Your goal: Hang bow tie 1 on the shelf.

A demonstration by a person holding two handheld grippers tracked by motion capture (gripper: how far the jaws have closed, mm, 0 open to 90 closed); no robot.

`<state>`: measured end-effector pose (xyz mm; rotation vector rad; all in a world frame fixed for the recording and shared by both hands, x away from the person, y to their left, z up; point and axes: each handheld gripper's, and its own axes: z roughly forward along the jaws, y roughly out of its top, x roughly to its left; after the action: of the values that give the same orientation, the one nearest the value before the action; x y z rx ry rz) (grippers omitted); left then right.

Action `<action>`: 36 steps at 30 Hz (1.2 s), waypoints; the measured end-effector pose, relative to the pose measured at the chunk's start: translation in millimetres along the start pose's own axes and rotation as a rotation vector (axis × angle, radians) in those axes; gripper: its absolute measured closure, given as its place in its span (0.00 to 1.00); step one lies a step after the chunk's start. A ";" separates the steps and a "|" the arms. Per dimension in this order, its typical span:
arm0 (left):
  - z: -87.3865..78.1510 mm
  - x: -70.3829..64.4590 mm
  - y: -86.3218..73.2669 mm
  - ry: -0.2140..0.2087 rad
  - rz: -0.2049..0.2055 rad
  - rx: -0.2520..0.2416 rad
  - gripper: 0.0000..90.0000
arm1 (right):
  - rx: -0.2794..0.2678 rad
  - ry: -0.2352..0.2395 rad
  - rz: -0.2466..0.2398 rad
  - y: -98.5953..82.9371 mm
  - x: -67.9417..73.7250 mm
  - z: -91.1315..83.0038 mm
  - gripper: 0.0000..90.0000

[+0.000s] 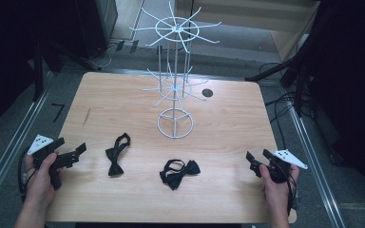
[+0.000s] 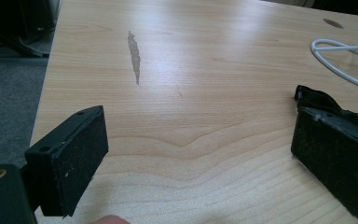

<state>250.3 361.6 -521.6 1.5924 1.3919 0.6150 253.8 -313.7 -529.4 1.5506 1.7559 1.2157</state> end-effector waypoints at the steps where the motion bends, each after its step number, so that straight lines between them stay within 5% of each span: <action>1: 0.0 0.0 0.0 0.000 0.000 0.000 0.05 | 0.000 0.006 0.001 0.2 1.6 0.3 0.30; 36: 1.6 -2.0 0.2 -0.009 0.008 0.013 0.05 | 0.049 0.159 -0.048 -0.1 64.3 16.7 0.39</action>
<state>251.2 359.2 -521.7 1.6097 1.3860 0.6047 252.9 -247.3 -525.5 1.4654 1.9256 1.3129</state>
